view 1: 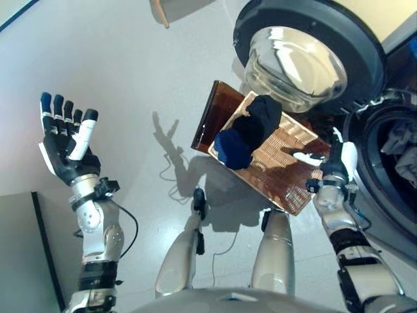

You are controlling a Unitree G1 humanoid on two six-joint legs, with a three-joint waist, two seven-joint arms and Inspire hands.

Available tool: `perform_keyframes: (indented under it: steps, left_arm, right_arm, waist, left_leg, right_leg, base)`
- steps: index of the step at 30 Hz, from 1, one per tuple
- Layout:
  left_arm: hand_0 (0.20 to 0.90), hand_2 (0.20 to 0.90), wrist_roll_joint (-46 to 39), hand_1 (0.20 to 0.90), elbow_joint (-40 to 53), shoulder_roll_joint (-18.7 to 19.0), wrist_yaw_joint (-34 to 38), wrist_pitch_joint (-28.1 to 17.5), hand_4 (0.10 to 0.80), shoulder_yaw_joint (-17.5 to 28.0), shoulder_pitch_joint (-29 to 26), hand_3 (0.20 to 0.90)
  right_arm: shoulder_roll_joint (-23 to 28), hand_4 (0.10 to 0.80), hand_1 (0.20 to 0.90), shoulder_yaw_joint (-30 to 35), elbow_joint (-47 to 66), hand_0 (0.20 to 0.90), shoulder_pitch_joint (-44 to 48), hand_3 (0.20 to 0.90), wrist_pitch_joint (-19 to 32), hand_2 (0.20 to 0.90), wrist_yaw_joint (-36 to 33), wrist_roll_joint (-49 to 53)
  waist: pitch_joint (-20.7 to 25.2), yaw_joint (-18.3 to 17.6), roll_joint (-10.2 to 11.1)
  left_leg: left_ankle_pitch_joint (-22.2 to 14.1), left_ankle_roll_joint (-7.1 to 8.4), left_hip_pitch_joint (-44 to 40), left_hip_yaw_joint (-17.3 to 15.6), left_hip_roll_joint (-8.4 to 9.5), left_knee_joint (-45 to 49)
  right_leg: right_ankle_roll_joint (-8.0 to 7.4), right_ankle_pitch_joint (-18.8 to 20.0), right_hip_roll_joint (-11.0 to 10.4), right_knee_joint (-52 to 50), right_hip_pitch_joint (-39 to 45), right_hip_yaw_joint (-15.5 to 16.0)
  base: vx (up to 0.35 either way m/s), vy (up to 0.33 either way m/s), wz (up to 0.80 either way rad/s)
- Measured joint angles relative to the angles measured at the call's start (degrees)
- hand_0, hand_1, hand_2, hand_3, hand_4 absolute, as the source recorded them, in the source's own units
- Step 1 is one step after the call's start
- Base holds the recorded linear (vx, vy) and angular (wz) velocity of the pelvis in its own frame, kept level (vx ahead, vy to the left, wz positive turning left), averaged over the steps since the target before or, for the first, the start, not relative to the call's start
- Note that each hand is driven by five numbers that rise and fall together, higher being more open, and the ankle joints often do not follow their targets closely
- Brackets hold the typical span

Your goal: Pick up the clothes and place them into the washing machine

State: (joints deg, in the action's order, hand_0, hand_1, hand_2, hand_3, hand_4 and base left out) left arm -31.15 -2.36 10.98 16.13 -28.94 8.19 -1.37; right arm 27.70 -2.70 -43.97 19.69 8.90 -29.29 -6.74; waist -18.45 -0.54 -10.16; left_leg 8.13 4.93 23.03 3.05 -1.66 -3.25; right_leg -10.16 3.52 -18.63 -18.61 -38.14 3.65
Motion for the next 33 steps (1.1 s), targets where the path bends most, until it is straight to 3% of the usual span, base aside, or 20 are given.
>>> perform_keyframes:
  steps: [13,24,33]
  left_arm:
    - [0.900,0.900,0.0,0.900,-0.3,-0.2,-1.4,0.1,0.800,-2.1,0.5,0.900]
    - [0.900,0.900,-1.1,0.900,0.2,0.1,-2.5,0.1,0.800,-3.1,0.9,0.900]
    - [0.900,0.900,-1.2,0.900,0.1,0.9,-2.5,0.1,0.800,-3.5,1.2,0.900]
  right_arm:
    - [-6.9,0.800,0.900,-2.0,-15.0,0.900,6.1,0.900,1.1,0.900,2.1,10.4]
    - [-7.2,0.800,0.900,-1.1,-22.6,0.900,13.9,0.900,1.3,0.900,3.1,18.6]
    - [-7.4,0.800,0.900,0.5,-22.7,0.900,14.6,0.900,1.2,0.900,2.5,18.6]
  waist:
    - [0.2,2.3,0.0]
    - [1.2,6.5,-0.7]
    - [1.3,8.1,-0.5]
  left_leg:
    - [0.1,0.17,-0.2,2.5,-0.53,0.3]
    - [1.3,0.16,3.9,7.3,0.44,0.7]
    - [1.7,-0.29,4.3,8.5,0.74,0.9]
  right_leg:
    - [0.06,0.3,-0.1,2.0,3.8,3.8]
    - [-0.27,0.1,-2.0,2.5,4.3,9.1]
    - [-1.17,0.6,-2.7,5.1,7.7,12.1]
  base:
    - [0.000,0.004,0.19]
    - [0.016,-0.007,0.27]
    - [0.039,-0.002,0.09]
